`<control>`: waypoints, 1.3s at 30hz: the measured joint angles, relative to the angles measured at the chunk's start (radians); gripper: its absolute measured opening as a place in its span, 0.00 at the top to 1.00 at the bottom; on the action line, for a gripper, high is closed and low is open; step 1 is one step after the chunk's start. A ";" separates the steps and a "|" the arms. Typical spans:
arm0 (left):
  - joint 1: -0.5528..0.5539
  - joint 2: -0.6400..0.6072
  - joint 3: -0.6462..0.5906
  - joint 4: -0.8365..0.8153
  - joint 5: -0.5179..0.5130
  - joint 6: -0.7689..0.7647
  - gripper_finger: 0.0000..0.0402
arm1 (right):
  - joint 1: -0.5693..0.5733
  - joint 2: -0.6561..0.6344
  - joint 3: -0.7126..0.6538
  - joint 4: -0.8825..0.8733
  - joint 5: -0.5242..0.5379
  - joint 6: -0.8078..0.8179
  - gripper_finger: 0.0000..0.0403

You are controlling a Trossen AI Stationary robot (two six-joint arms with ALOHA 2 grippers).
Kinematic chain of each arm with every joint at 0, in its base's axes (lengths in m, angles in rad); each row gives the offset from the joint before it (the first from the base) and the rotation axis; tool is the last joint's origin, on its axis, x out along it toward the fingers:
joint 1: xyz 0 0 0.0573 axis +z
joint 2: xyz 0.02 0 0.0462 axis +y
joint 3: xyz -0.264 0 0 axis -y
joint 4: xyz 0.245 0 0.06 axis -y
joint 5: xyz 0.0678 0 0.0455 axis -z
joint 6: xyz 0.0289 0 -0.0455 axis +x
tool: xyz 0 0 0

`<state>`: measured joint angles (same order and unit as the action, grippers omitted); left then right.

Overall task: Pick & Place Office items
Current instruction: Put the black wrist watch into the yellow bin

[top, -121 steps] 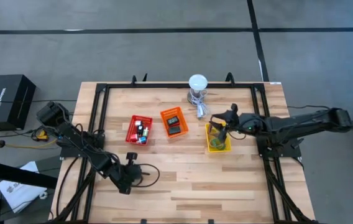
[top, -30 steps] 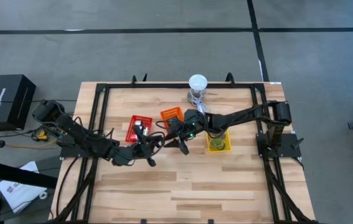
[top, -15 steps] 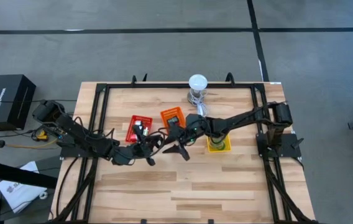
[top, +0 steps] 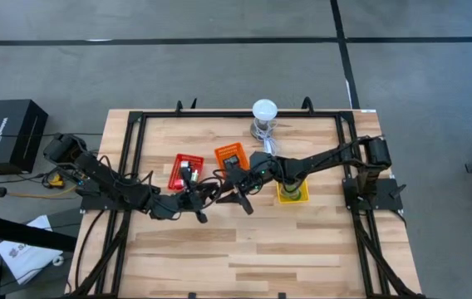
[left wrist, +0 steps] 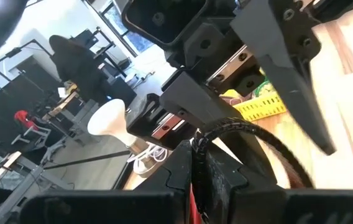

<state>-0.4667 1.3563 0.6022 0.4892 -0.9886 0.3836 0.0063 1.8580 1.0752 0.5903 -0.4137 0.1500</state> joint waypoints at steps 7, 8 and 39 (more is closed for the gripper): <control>0.000 0.000 0.000 0.001 0.000 0.000 0.95 | -0.002 0.000 0.000 -0.008 0.000 0.000 0.88; 0.000 0.000 0.000 0.001 0.000 0.000 0.95 | -0.002 0.000 0.000 -0.011 0.000 0.000 0.90; 0.000 0.001 0.000 0.002 -0.002 -0.086 0.68 | -0.072 0.002 -0.001 -0.124 0.000 0.026 0.98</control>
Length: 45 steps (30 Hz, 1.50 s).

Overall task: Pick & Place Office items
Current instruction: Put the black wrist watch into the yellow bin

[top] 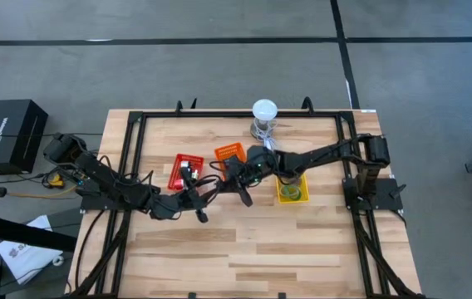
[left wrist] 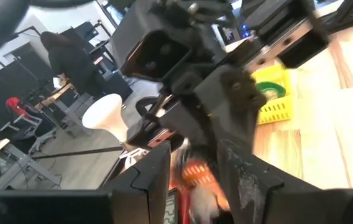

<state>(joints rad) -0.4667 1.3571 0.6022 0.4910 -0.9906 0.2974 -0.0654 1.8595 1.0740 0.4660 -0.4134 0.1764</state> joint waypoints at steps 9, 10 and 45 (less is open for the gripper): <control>0.000 0.000 0.000 0.000 0.002 -0.021 0.68 | -0.035 0.000 0.000 -0.079 0.003 -0.001 0.96; 0.000 0.000 0.000 0.000 0.002 -0.022 0.68 | -0.037 0.000 0.000 -0.082 0.003 -0.001 0.97; 0.000 0.000 0.000 -0.001 0.000 -0.022 0.68 | 0.111 -0.410 0.000 -0.821 0.516 -0.202 0.97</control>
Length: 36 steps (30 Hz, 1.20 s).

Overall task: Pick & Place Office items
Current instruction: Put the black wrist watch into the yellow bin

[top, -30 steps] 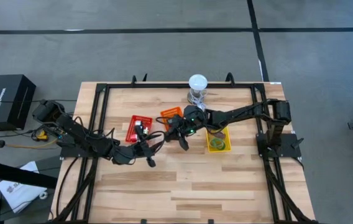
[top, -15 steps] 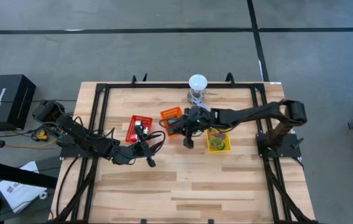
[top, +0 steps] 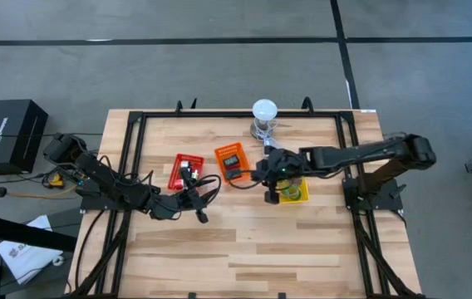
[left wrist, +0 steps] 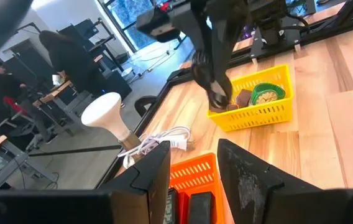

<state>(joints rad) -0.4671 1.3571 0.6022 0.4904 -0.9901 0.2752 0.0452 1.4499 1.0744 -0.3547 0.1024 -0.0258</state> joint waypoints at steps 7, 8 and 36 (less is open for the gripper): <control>0.000 0.000 0.000 0.000 0.000 0.000 0.68 | 0.000 -0.061 0.000 -0.175 0.004 0.069 0.98; 0.000 0.000 0.000 0.000 0.000 0.000 0.68 | 0.000 -0.065 0.000 -0.201 0.004 0.083 0.98; 0.000 0.000 0.000 0.000 0.000 0.000 0.68 | 0.006 -0.058 0.000 -0.647 0.090 0.289 0.97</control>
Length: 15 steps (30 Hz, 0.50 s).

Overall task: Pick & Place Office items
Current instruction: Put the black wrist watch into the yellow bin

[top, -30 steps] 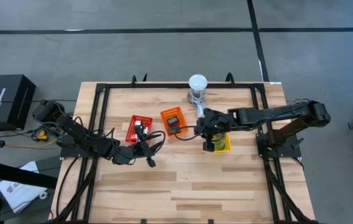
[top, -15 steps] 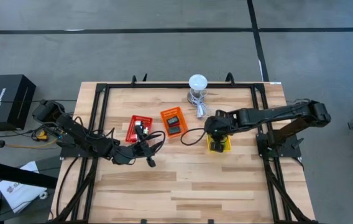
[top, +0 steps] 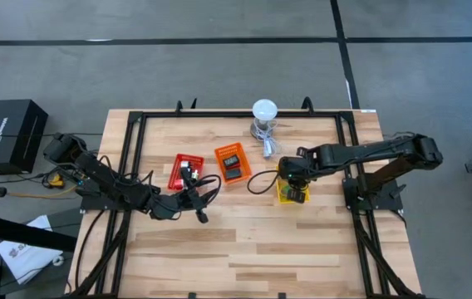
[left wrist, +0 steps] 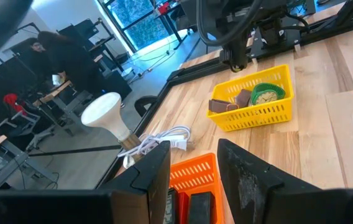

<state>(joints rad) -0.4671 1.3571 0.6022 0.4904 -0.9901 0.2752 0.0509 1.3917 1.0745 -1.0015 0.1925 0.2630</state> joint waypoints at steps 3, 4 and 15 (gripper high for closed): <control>0.000 0.000 0.000 0.000 0.000 0.000 0.68 | -0.002 0.022 0.000 0.004 0.004 0.000 0.97; 0.000 0.000 0.000 0.000 0.000 0.000 0.68 | -0.005 0.031 0.000 0.008 0.013 0.000 0.97; 0.000 0.000 0.000 0.000 0.000 -0.004 0.68 | -0.009 0.199 0.000 0.015 0.019 -0.006 0.96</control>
<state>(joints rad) -0.4671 1.3571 0.6022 0.4908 -0.9897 0.2714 0.0422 1.5907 1.0740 -0.9861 0.2119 0.2566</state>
